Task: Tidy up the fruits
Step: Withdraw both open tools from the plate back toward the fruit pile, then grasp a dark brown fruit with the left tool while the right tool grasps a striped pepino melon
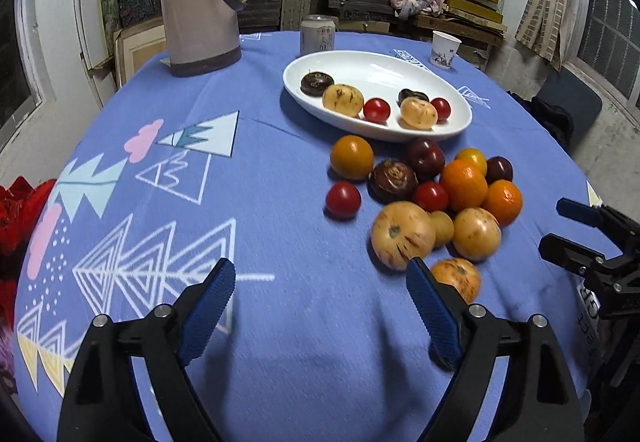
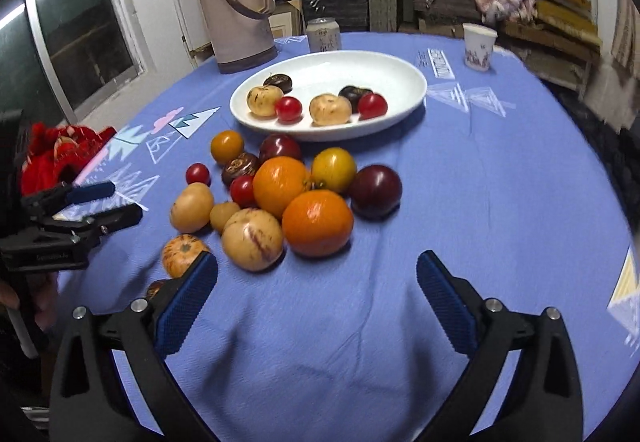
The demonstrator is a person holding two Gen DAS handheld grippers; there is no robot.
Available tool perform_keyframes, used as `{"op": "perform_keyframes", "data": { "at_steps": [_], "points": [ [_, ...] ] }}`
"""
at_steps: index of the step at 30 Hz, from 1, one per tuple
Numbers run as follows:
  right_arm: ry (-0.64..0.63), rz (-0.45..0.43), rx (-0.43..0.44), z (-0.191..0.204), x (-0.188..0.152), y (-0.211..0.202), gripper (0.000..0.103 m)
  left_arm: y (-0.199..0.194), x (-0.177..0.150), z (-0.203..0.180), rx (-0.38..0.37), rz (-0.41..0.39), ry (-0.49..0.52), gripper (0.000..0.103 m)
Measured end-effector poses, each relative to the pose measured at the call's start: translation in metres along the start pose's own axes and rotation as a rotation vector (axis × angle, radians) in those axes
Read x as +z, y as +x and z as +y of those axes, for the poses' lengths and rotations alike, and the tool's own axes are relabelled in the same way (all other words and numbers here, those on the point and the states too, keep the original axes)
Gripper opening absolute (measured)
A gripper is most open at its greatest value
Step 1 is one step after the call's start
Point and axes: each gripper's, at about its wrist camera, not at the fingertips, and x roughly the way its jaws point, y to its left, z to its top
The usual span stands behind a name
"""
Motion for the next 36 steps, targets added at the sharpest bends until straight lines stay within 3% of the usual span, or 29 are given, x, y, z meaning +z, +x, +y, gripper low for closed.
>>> {"op": "perform_keyframes", "data": {
  "at_steps": [3, 11, 14, 18, 23, 27, 29, 30, 31, 36],
  "points": [
    [0.042, -0.004, 0.039, -0.001, -0.007, -0.005, 0.098, 0.0, -0.007, -0.007, -0.014, 0.019, -0.001, 0.088],
    [0.05, -0.022, 0.041, 0.003, -0.02, -0.017, 0.098, -0.001, -0.021, -0.04, -0.058, 0.053, 0.074, 0.088],
    [0.065, -0.015, 0.052, 0.002, -0.024, -0.017, 0.098, 0.002, -0.026, -0.051, -0.035, 0.064, 0.111, 0.088],
    [0.073, -0.017, 0.073, 0.004, -0.031, -0.02, 0.098, 0.003, -0.03, -0.054, -0.075, 0.063, 0.077, 0.088],
    [0.05, -0.025, 0.059, 0.006, -0.038, -0.024, 0.098, 0.004, -0.035, -0.066, -0.077, 0.062, 0.117, 0.088],
    [0.068, -0.033, 0.081, 0.004, -0.04, -0.029, 0.098, 0.01, -0.039, -0.072, -0.075, 0.056, 0.125, 0.075],
    [0.07, -0.037, 0.09, 0.004, -0.04, -0.031, 0.098, 0.014, -0.042, -0.074, -0.089, 0.064, 0.129, 0.064],
    [0.067, -0.038, 0.088, 0.005, -0.04, -0.031, 0.098, 0.014, -0.044, -0.077, -0.091, 0.047, 0.148, 0.057],
    [0.064, -0.039, 0.085, 0.005, -0.041, -0.031, 0.098, 0.014, -0.045, -0.079, -0.104, 0.043, 0.166, 0.04],
    [0.045, -0.026, 0.08, 0.012, -0.04, -0.027, 0.098, 0.015, -0.045, -0.073, -0.132, 0.039, 0.175, 0.04]
  ]
}}
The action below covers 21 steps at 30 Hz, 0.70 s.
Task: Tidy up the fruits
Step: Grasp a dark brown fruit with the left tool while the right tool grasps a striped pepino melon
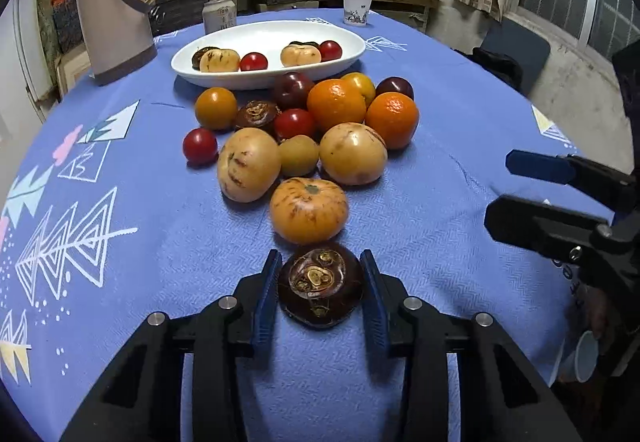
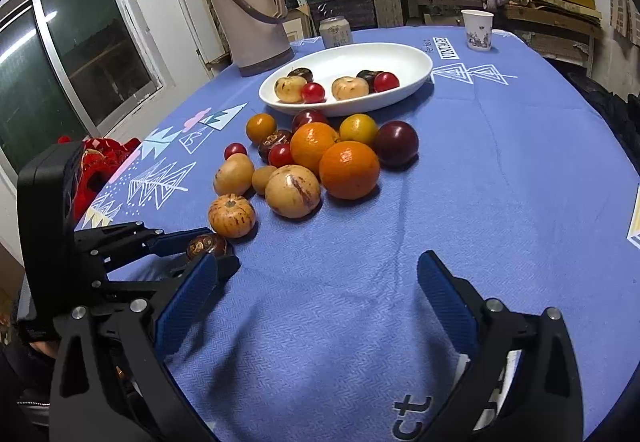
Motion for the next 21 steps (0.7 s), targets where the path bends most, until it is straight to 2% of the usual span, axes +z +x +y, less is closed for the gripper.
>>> {"op": "perform_keyframes", "data": {
  "at_steps": [6, 10, 11, 14, 21],
  "points": [
    [-0.048, 0.023, 0.008, 0.018, 0.002, 0.011, 0.098, -0.008, -0.005, 0.03, 0.042, 0.006, -0.047, 0.04],
    [-0.102, 0.009, 0.013, 0.038, 0.006, 0.021, 0.098, -0.013, -0.009, 0.047, 0.076, -0.007, -0.046, 0.04],
    [-0.111, 0.008, 0.023, 0.043, 0.007, 0.024, 0.097, -0.014, -0.01, 0.052, 0.086, -0.009, -0.053, 0.04],
    [-0.131, 0.048, 0.046, 0.056, 0.01, 0.038, 0.077, -0.016, -0.011, 0.063, 0.081, -0.016, -0.073, 0.04],
    [-0.177, 0.124, 0.021, 0.079, 0.016, 0.071, 0.074, -0.02, -0.015, 0.072, 0.048, -0.035, -0.089, 0.041]
  ]
}}
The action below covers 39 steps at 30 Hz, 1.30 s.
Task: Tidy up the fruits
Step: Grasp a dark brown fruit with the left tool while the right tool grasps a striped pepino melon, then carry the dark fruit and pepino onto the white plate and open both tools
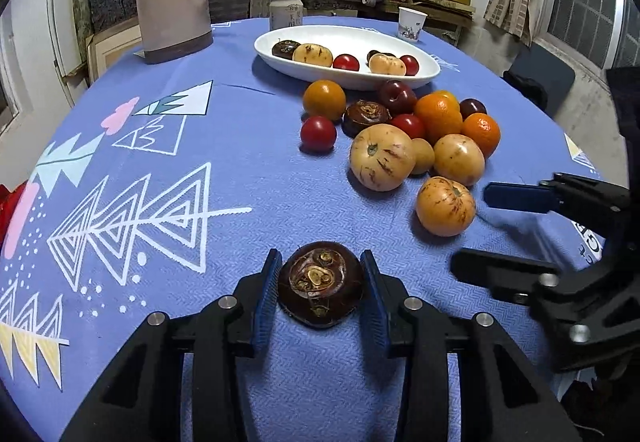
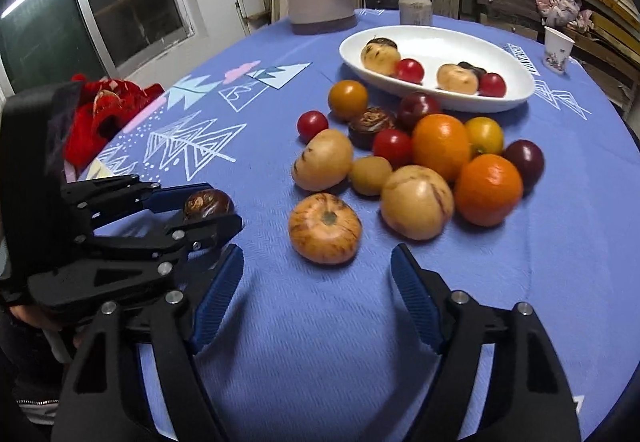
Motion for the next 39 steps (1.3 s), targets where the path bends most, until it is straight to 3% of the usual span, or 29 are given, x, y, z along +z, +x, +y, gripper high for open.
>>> {"op": "perform_keyframes", "data": {
  "at_steps": [2, 4, 6, 9, 14, 24, 28, 39],
  "points": [
    [-0.008, 0.013, -0.02, 0.003, 0.005, 0.007, 0.074, -0.001, -0.001, 0.0, 0.0, -0.002, 0.0, 0.041],
    [-0.012, 0.031, -0.042, 0.005, 0.01, 0.014, 0.063, -0.001, -0.001, 0.001, -0.008, -0.002, -0.009, 0.04],
    [-0.034, 0.057, -0.054, 0.008, 0.013, 0.022, 0.04, -0.002, -0.001, 0.003, -0.023, -0.002, -0.02, 0.04],
    [-0.059, 0.057, -0.082, 0.01, 0.013, 0.026, 0.04, -0.002, -0.001, 0.003, -0.025, -0.002, -0.022, 0.041],
    [-0.039, 0.05, -0.031, 0.004, 0.006, 0.017, 0.04, -0.001, 0.0, 0.002, -0.009, -0.002, -0.008, 0.041],
    [0.029, -0.023, -0.009, -0.027, -0.01, -0.025, 0.04, 0.001, 0.003, -0.002, 0.023, 0.011, 0.011, 0.04],
    [0.054, -0.055, -0.014, -0.04, -0.013, -0.039, 0.04, -0.006, 0.007, 0.001, -0.003, -0.003, -0.017, 0.04],
    [0.082, -0.13, -0.038, -0.066, -0.01, -0.069, 0.04, -0.018, 0.04, 0.0, 0.059, -0.033, 0.006, 0.04]
  ]
}}
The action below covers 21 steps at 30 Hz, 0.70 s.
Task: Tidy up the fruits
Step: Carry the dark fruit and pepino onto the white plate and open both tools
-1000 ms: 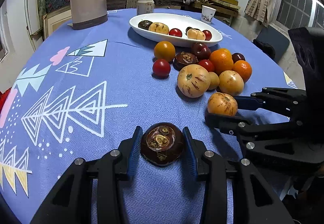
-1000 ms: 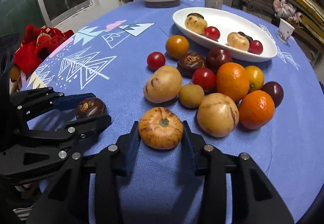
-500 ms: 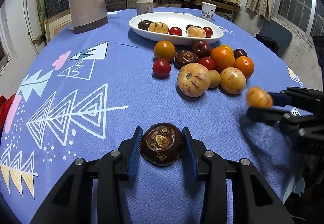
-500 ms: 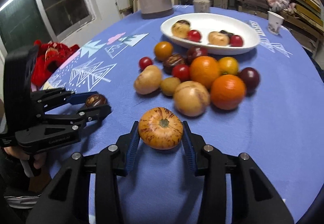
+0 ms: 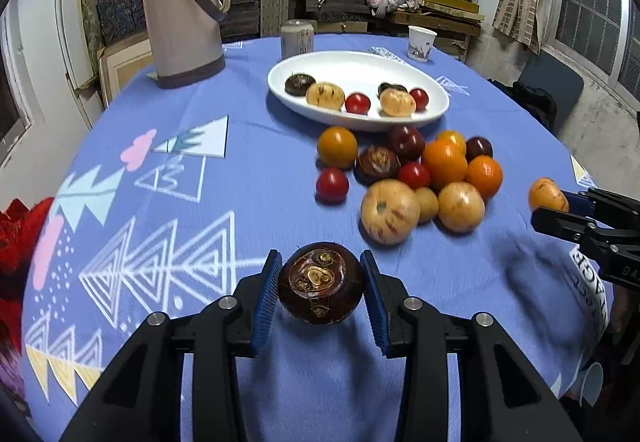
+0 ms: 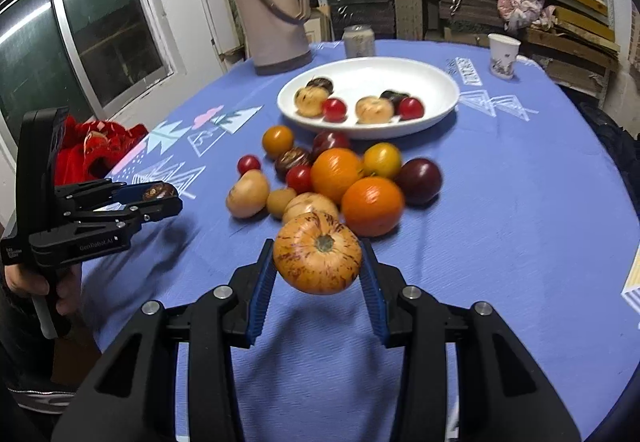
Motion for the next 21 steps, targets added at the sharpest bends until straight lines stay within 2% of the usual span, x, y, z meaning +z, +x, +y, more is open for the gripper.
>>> {"op": "perform_keyframes", "data": {
  "at_steps": [6, 12, 16, 21],
  "points": [
    [0.002, -0.051, -0.024, -0.014, 0.019, -0.017, 0.04, -0.003, 0.03, 0.0, 0.005, -0.036, 0.0, 0.04],
    [-0.013, -0.107, -0.05, -0.026, 0.05, -0.025, 0.04, 0.004, 0.076, -0.008, 0.048, -0.081, 0.033, 0.04],
    [-0.002, -0.117, -0.046, -0.037, 0.077, -0.016, 0.04, 0.015, 0.107, -0.018, 0.052, -0.096, 0.05, 0.04],
    [0.017, -0.095, -0.053, -0.051, 0.116, 0.014, 0.04, 0.035, 0.14, -0.034, 0.08, -0.114, 0.072, 0.04]
  ]
}}
